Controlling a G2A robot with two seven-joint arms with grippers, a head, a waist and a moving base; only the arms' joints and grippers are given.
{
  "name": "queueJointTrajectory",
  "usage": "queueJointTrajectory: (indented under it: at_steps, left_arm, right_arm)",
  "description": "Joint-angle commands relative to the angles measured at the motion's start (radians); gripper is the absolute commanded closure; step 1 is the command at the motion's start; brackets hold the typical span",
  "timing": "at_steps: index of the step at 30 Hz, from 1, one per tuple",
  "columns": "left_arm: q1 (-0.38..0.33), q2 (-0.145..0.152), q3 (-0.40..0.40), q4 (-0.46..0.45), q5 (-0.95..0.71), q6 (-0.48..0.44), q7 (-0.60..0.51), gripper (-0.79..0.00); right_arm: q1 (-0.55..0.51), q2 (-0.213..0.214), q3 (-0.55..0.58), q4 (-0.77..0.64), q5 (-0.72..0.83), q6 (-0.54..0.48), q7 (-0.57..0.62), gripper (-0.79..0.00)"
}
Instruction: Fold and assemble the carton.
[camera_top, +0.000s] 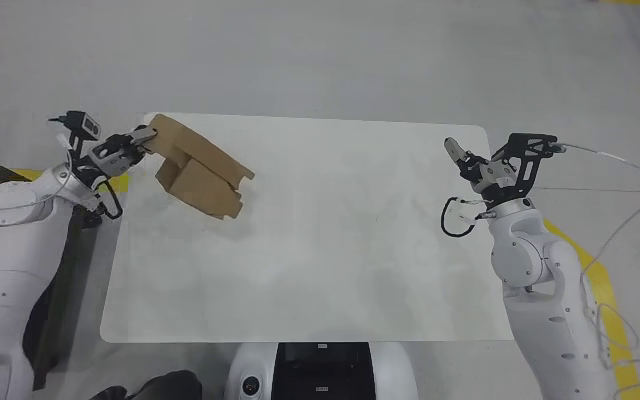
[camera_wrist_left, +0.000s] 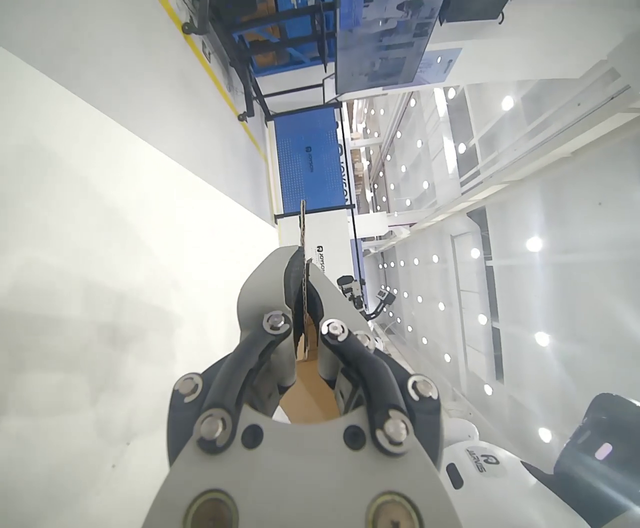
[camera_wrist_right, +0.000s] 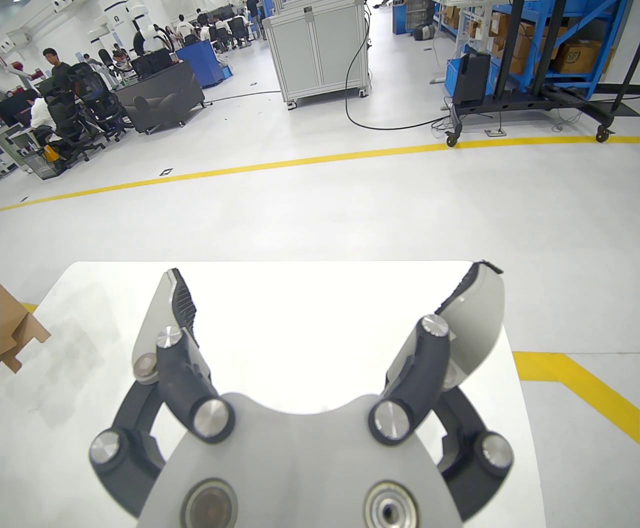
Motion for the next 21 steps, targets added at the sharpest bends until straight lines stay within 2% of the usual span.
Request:
queueJointTrajectory:
  at_steps: [1,7,10,14,21]
  left_arm:
    - [0.029,-0.001,-0.003,-0.074,0.003,0.019,0.034,0.0]
    - [0.122,-0.011,-0.005,-0.288,0.039,0.06,0.185,0.0]
    - [0.152,-0.017,0.0,-0.352,0.063,0.069,0.249,0.0]
    - [0.168,-0.028,0.012,-0.405,0.095,0.087,0.324,0.0]
    - [0.162,-0.033,0.019,-0.421,0.127,0.098,0.342,0.0]
  right_arm:
    - [0.0,0.0,0.0,0.0,0.0,0.0,0.0,-0.785]
    - [0.0,0.0,0.0,0.0,0.0,0.0,0.0,-0.785]
    - [0.0,0.0,0.0,0.0,0.0,0.0,0.0,-0.785]
    - [0.0,0.0,0.0,0.0,0.0,0.0,0.0,-0.785]
    - [0.0,0.0,0.0,0.0,0.0,0.0,0.0,-0.785]
